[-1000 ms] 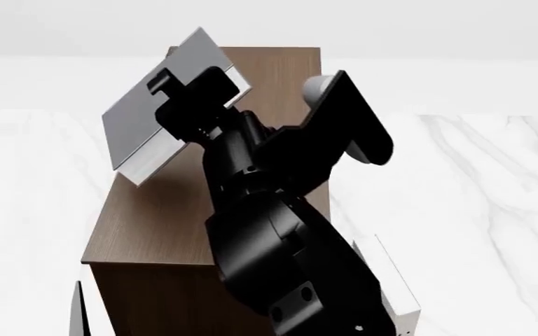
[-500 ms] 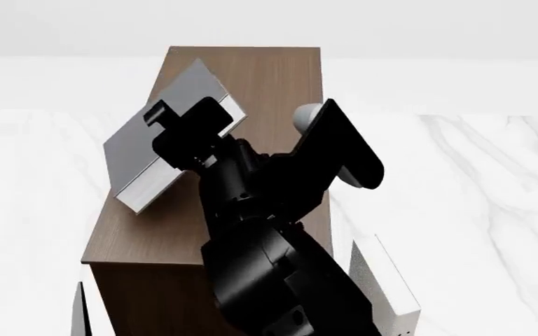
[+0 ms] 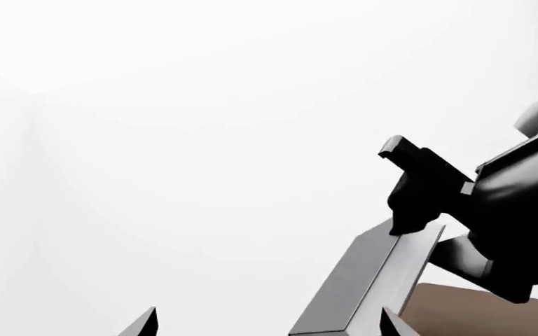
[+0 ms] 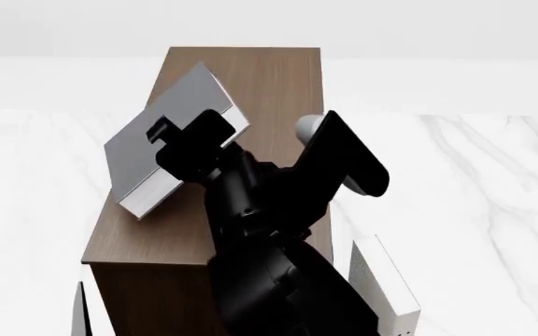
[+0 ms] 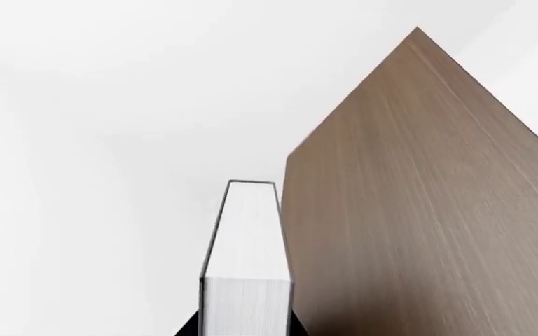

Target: Pick up the book in the middle and place it on the cabinet shelf.

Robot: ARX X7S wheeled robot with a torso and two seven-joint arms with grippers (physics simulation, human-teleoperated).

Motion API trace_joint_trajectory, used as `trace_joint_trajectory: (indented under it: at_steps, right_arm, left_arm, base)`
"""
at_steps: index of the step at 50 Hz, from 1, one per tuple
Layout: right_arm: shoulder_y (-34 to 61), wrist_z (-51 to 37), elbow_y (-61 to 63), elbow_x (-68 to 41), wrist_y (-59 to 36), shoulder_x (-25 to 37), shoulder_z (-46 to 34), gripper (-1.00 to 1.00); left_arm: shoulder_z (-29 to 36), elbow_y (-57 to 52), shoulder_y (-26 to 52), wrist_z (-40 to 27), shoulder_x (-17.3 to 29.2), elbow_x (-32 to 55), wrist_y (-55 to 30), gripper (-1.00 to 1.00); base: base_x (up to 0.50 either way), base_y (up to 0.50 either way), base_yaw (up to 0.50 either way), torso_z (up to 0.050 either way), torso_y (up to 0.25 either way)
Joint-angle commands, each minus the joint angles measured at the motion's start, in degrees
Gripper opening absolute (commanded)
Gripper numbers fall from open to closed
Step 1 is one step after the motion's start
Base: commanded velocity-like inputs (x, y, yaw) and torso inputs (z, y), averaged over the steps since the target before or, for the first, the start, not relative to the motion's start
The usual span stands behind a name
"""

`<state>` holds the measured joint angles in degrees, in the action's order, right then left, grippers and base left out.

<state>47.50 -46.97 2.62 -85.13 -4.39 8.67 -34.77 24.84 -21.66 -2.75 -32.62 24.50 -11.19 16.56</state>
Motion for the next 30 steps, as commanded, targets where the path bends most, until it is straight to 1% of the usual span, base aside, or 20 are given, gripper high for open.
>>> trace_joint_trajectory:
  at_steps: [1,3,4,10,16,30]
  right_arm:
    - [-0.29,0.28,-0.34,5.7,-2.55,3.03,-2.92,-1.0]
    - [-0.03,0.06,-0.44,5.96,-2.83,3.3,-3.14,-1.0]
    - [0.13,0.25,-0.61,6.43,-2.7,3.55,-3.15,1.0]
    - [0.58,0.94,-1.41,7.92,-2.49,4.13,-3.57,1.0]
    - [1.78,1.53,-0.91,12.68,-1.59,5.13,-4.82,1.0]
    - [2.47,1.85,-1.76,14.3,-0.21,6.78,-3.81,1.0]
  left_arm:
    - [-1.33,-0.16,-0.01,0.91,-0.99,-0.12,-0.2,1.0]
    - [-1.29,-0.23,-0.03,0.87,-0.96,-0.19,-0.22,1.0]
    - [-1.29,-0.26,-0.02,0.86,-0.95,-0.21,-0.24,1.0]
    - [-1.2,-0.02,0.05,0.78,-0.88,-0.09,-0.11,1.0]
    - [-1.11,-0.13,-0.03,0.71,-0.78,-0.12,-0.15,1.0]
    - [-0.83,-0.28,0.05,0.67,-0.65,-0.15,-0.36,1.0]
  base:
    - [0.0,0.0,0.0,0.0,0.0]
    - [0.0,0.0,0.0,0.0,0.0]
    - [0.0,0.0,0.0,0.0,0.0]
    - [0.0,0.0,0.0,0.0,0.0]
    - [0.0,0.0,0.0,0.0,0.0]
    - [0.0,0.0,0.0,0.0,0.0]
